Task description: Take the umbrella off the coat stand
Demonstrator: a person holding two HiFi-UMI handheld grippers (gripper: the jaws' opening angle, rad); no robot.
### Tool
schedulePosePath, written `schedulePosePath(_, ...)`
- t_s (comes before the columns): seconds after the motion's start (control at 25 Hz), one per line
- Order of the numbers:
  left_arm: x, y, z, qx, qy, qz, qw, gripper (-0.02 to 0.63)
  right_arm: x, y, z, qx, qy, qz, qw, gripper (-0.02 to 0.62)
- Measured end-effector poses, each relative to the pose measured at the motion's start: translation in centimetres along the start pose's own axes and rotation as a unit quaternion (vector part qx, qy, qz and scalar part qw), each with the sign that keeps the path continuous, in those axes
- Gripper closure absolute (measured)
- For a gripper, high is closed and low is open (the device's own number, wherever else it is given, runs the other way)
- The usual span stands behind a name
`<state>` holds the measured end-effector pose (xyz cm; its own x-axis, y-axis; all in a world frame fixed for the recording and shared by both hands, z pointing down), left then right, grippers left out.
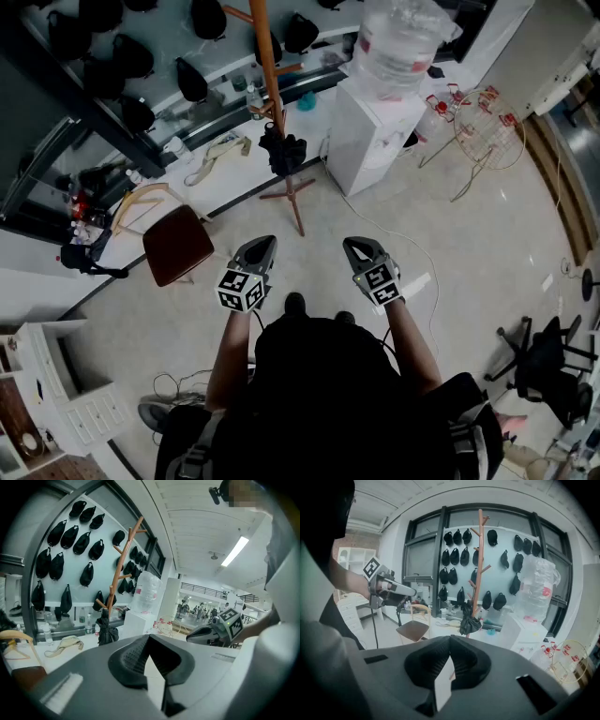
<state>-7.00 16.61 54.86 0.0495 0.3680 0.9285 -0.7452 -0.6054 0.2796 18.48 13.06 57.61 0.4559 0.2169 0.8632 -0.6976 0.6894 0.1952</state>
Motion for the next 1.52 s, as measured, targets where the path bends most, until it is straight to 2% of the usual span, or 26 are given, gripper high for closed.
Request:
schedulePosePath(0.6,-0.3,3.6,-0.1,0.026,0.008,0.011,0.9996,0.604,0.4,1.4,1.7,0.032,0.022,-0.004,0.999,0.594)
schedulePosePath(0.76,-0.3,4.1,-0.4,0.030,0.009,0.014,0.9994,0.604,0.0,1.9,1.9,0.038,0.011,-0.003,0.999,0.594)
schedulePosePath(0.92,-0.1,3.9,-0.8,0.044,0.014,0.020,0.9987,0.604,-0.4,2.6,1.8,0.036,-0.002,-0.009,0.999,0.594)
schedulePosePath(1.36,0.3,4.3,-1.5,0.036,0.022,0.041,0.9983,0.604,-1.1,3.6,1.9,0.032,-0.002,-0.023,0.999,0.580)
schedulePosePath(1.52,0.4,4.7,-1.6,0.044,0.024,0.045,0.9977,0.584,-1.3,4.1,2.4,0.031,-0.003,-0.022,0.999,0.561)
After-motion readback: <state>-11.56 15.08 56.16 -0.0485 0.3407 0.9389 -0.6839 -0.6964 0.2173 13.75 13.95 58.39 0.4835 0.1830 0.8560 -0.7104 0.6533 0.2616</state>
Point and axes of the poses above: the fingertips, and each gripper's own axes: z forward along the fingers, y to its left, x out of its underside, the point moved 7 cm from there along -z, backward along the fingers, and after that the axes turned 11 degrees about x, right-handed, at the moved point
